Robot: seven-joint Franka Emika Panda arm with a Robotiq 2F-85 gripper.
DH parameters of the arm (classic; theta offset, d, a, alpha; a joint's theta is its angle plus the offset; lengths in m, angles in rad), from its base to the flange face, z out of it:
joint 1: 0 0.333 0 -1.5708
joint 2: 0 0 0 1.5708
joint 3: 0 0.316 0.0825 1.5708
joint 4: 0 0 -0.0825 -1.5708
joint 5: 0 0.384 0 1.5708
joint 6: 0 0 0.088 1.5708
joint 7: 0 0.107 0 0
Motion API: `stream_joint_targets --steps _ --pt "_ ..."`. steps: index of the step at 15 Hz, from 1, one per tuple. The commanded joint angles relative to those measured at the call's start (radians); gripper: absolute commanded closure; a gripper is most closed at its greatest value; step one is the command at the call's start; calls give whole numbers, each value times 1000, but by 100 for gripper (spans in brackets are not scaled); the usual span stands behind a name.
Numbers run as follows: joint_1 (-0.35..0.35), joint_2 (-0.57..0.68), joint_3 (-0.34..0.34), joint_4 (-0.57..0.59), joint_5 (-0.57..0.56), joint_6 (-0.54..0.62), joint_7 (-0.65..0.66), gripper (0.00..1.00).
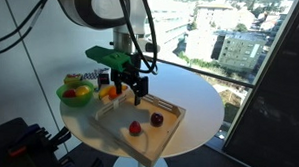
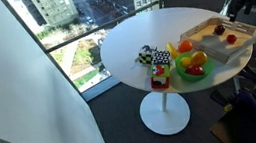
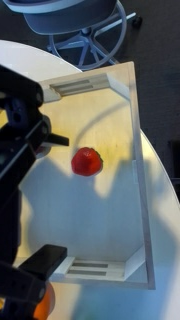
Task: Put the strawberry into the green bowl
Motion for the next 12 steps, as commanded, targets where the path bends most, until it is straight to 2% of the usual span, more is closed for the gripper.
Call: stream_joint_targets --steps 1,12 --pt "-18 54 -13 23 -16 16 6 0" --pt "-44 186 -19 19 6 187 -35 0"
